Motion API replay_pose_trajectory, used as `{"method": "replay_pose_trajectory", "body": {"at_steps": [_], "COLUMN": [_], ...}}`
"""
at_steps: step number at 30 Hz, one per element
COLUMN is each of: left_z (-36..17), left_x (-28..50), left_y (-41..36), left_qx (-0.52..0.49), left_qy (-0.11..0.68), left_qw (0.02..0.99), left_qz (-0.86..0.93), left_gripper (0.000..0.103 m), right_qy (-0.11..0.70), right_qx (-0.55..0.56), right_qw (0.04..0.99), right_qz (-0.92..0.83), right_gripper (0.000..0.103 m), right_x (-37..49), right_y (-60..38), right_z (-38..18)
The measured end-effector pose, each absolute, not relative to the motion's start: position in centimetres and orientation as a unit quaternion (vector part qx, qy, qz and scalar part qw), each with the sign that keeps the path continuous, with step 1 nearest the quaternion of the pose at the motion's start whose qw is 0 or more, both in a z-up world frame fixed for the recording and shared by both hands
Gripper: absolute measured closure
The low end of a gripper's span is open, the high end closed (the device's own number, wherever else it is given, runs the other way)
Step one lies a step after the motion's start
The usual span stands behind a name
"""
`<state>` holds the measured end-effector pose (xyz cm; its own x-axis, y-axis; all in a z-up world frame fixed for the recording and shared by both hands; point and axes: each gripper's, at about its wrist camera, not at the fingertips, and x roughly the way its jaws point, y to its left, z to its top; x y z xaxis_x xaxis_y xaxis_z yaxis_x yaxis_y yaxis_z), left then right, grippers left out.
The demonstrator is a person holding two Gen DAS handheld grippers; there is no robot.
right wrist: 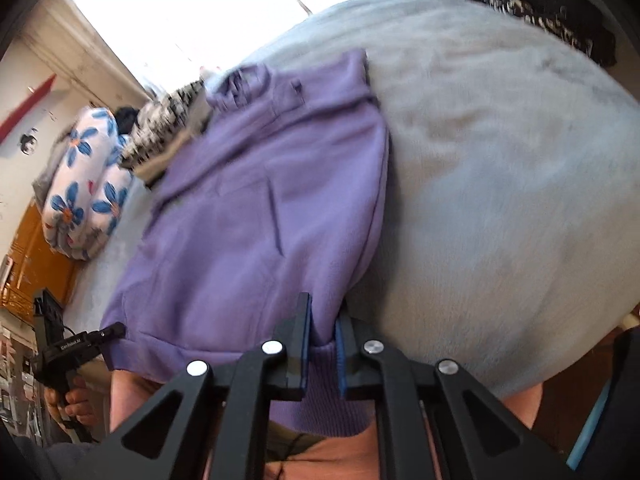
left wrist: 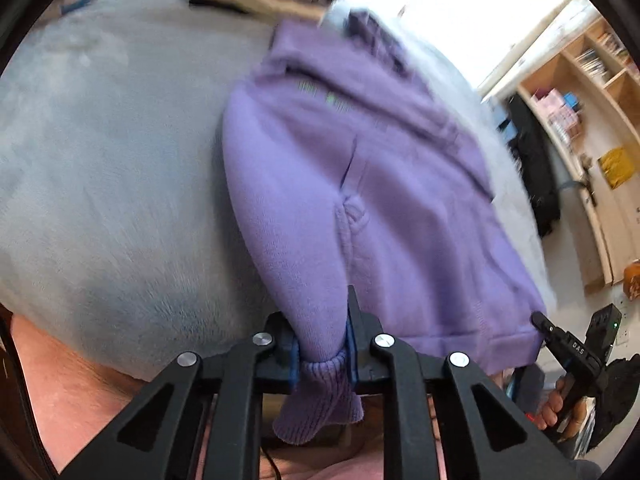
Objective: Fold large clothes
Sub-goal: 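Lift the hem with both tools and fold it up toward the hood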
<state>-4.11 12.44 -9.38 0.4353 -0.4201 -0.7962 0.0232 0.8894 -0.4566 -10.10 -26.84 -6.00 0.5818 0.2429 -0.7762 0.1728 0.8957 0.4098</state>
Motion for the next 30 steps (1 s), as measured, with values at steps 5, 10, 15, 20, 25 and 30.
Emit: {"method": "replay_pose_trajectory", "body": {"at_steps": [5, 10, 15, 20, 25, 30], "left_z": [-6.1, -4.7, -3.1, -1.2, -0.2, 0.5], "left_x": [-5.3, -6.5, -7.9, -6.2, -1.9, 6.0], "left_y": [12.3, 12.9, 13.9, 15.3, 16.5, 16.0], "left_qx": [-0.178, -0.189, -0.188, -0.203, -0.234, -0.244], "left_qy": [0.495, 0.496, 0.5, 0.498, 0.49, 0.462], "left_qw": [0.84, 0.836, 0.833, 0.829, 0.826, 0.839], "left_qz": [-0.134, -0.138, -0.145, -0.152, -0.152, -0.149], "left_gripper": [0.089, 0.09, 0.09, 0.09, 0.089, 0.089], "right_qy": [0.45, 0.453, 0.457, 0.451, 0.437, 0.424], "right_qx": [0.195, 0.177, 0.182, 0.202, 0.247, 0.27], "right_qw": [0.871, 0.874, 0.87, 0.869, 0.864, 0.863], "right_qz": [0.022, 0.022, 0.028, 0.033, 0.032, 0.041], "right_gripper": [0.094, 0.094, 0.094, 0.094, 0.094, 0.094], "right_x": [-10.8, -12.2, -13.5, -13.7, -9.9, -2.1], "right_y": [-26.1, -25.4, -25.6, -26.4, -28.2, -29.3], "right_z": [-2.9, -1.5, -0.4, 1.4, 2.2, 3.0]}}
